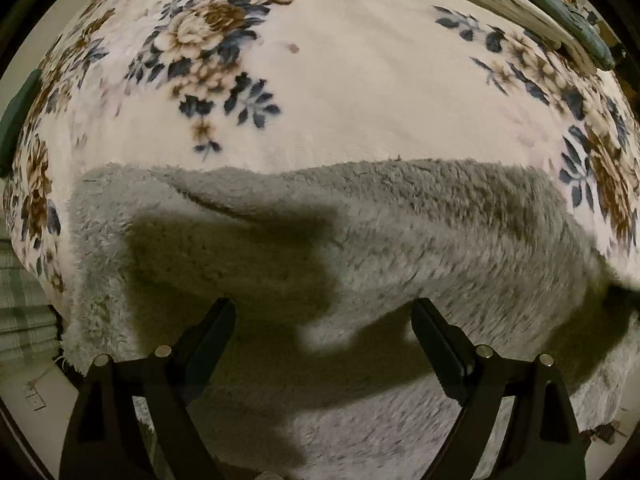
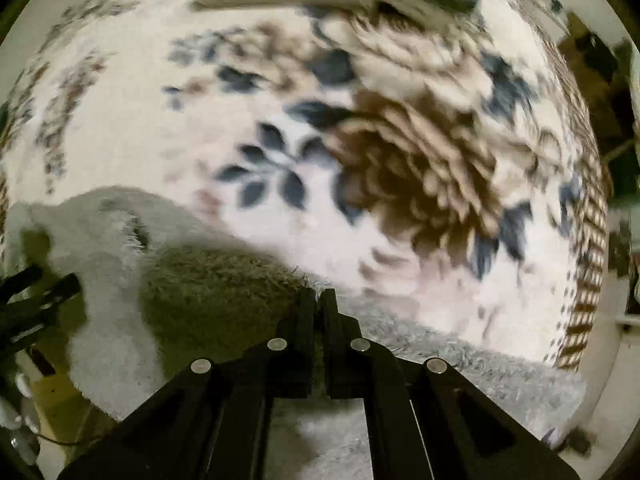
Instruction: Fold towel
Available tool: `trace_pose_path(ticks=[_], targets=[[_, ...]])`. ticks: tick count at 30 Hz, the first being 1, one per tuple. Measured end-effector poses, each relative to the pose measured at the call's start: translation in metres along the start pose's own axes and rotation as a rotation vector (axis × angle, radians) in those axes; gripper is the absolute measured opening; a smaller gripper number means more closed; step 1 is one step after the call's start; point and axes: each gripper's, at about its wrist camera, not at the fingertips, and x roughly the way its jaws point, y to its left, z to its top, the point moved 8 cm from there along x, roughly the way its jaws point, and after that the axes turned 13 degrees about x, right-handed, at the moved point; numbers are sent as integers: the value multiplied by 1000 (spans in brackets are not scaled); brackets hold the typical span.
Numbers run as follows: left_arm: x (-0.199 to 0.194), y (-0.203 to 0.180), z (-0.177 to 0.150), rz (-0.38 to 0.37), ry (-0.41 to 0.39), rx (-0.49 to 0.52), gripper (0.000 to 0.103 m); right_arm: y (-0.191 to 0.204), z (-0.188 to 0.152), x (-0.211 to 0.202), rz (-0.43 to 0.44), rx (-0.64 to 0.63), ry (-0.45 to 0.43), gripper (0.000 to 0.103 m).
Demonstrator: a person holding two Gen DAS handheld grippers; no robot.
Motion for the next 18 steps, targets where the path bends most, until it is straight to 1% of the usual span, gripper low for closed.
trace_pose_path(ticks=[1, 2, 3, 4, 5, 6, 7, 8, 9, 10, 11, 12, 13, 15, 16, 17, 18], targets=[[2, 1, 1, 0, 1, -2, 90, 7, -2, 13, 32, 15, 86, 4], [3, 3, 2, -1, 0, -4, 90, 7, -4, 15, 47, 18, 112, 5], [4, 6, 2, 3, 0, -1, 90, 10, -2, 7, 73, 10, 99, 13], [7, 5, 7, 7, 1, 3, 90, 12, 0, 0, 98, 13, 87, 18], [9, 8, 6, 16, 4, 8, 90, 18, 4, -17, 187, 44, 65, 30], [12, 10, 6, 20, 8, 7, 90, 21, 11, -33, 286, 93, 52, 40], [14, 13, 5, 21, 13, 6, 90, 25, 17, -41, 366, 127, 50, 42], [17, 16, 4, 25, 19, 5, 90, 35, 24, -48, 493, 171, 70, 47], [20, 19, 2, 29, 27, 3, 90, 43, 30, -45, 563, 197, 103, 50], [22, 21, 1, 32, 29, 2, 90, 47, 29, -38, 592, 212, 133, 51], [24, 22, 0, 36, 29, 4, 90, 57, 29, -24, 614, 223, 175, 52], [27, 24, 0, 47, 30, 13, 90, 69, 32, -2, 633, 235, 254, 52], [30, 26, 0, 58, 33, 26, 90, 78, 32, 9, 640, 244, 311, 52], [40, 29, -4, 85, 50, 57, 90, 103, 9, 43, 667, 243, 490, 52], [47, 33, -7, 97, 62, 66, 90, 107, 6, 52, 639, 241, 508, 50], [51, 35, -10, 95, 69, 67, 90, 112, 14, 56, 616, 235, 484, 32], [57, 40, -14, 89, 79, 59, 92, 111, 21, 47, 599, 214, 424, 17]])
